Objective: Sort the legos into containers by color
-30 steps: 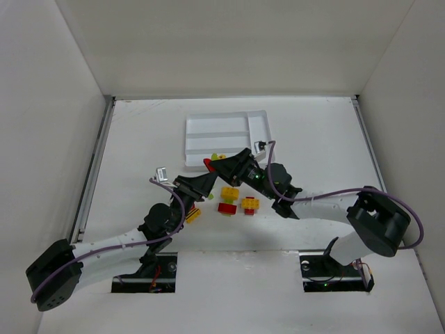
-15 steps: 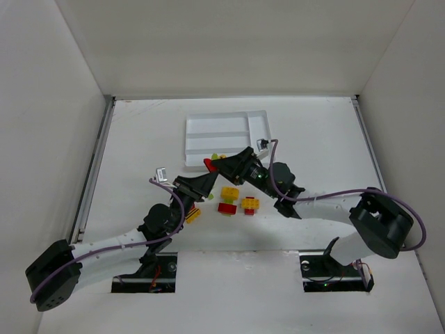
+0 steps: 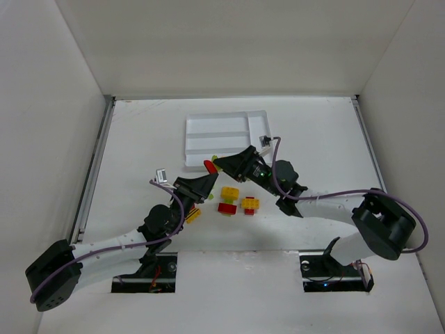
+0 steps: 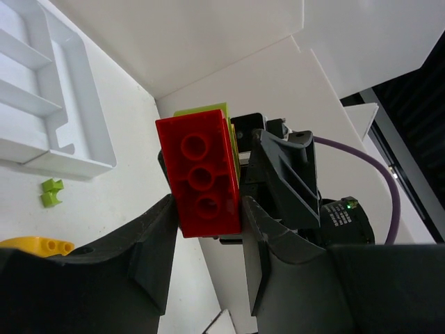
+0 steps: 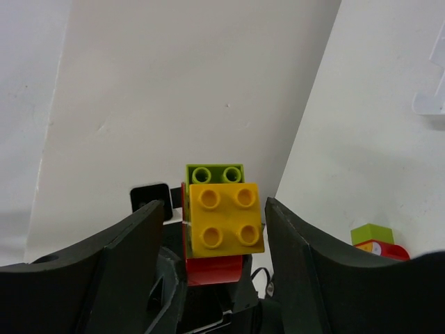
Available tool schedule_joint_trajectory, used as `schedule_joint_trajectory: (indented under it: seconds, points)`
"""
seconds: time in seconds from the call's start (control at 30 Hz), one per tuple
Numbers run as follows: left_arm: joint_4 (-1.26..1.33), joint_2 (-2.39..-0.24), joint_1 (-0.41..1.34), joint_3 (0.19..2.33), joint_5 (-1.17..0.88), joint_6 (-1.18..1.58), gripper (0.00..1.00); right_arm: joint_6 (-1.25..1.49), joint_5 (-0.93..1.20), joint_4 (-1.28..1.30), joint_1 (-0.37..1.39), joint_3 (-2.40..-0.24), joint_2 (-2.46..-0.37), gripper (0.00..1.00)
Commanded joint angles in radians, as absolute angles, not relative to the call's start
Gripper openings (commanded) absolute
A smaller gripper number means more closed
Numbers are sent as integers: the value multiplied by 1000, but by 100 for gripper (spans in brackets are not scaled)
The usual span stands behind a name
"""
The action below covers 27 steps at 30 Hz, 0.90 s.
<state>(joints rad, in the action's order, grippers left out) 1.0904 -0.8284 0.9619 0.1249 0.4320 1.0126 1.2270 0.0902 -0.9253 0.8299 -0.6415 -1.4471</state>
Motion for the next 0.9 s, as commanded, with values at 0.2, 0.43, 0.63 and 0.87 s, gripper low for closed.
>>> schedule_joint_trajectory:
  seconds: [0.2, 0.43, 0.63, 0.87]
  points:
    - [1146, -818, 967, 115, 440, 1035, 17, 1207, 109, -996, 812, -643, -1416, 48]
    - [1146, -818, 969, 115, 440, 1035, 16, 1212, 77, -1003, 803, -614, -1396, 30]
    - [1106, -805, 961, 107, 440, 1034, 15, 1204, 86, -989, 711, -558, -1306, 28]
    - [990, -810, 935, 176, 427, 1000, 15, 1167, 91, -925, 602, -476, -1187, 29]
